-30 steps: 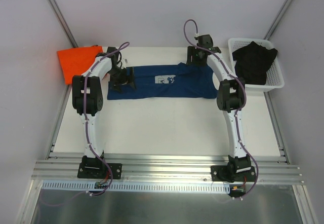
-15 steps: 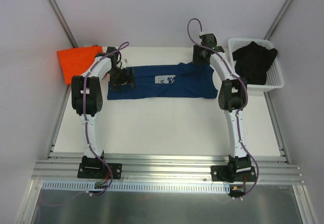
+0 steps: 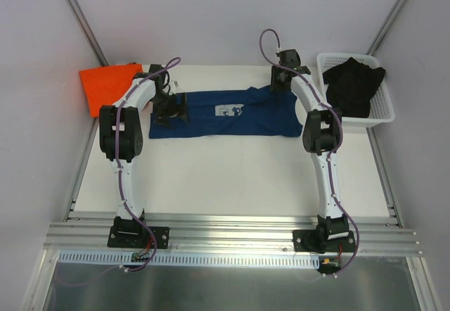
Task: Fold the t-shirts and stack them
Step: Fold the other side of the tshirt into a rectangle
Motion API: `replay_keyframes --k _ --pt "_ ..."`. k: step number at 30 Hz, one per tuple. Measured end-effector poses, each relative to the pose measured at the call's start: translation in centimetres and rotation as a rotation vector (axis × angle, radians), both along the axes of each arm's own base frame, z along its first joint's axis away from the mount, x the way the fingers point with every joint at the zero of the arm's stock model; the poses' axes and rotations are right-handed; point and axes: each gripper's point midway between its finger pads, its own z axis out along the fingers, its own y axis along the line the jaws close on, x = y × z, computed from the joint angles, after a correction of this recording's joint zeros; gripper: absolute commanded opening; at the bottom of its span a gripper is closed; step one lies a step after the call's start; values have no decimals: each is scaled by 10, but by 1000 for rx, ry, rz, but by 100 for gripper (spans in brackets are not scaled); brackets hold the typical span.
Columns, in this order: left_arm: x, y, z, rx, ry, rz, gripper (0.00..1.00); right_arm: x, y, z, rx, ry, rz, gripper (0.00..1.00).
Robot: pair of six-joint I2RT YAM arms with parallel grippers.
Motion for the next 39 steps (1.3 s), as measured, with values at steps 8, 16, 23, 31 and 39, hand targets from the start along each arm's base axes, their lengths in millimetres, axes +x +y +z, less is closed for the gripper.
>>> replay_keyframes --k 8,16,23,31,39 --pt "-1 -3 0 -1 0 -7 87 0 0 -2 8 5 4 9" --pt "-1 -3 0 -1 0 -7 87 0 1 -2 15 6 6 1" --pt "-1 -3 0 0 0 -7 88 5 -8 2 -19 -15 -24 0" --pt "-1 -3 0 -1 0 -7 88 10 -22 6 -43 -32 -57 1" --pt "-1 -3 0 0 0 -7 88 11 -27 7 -62 -38 -75 33"
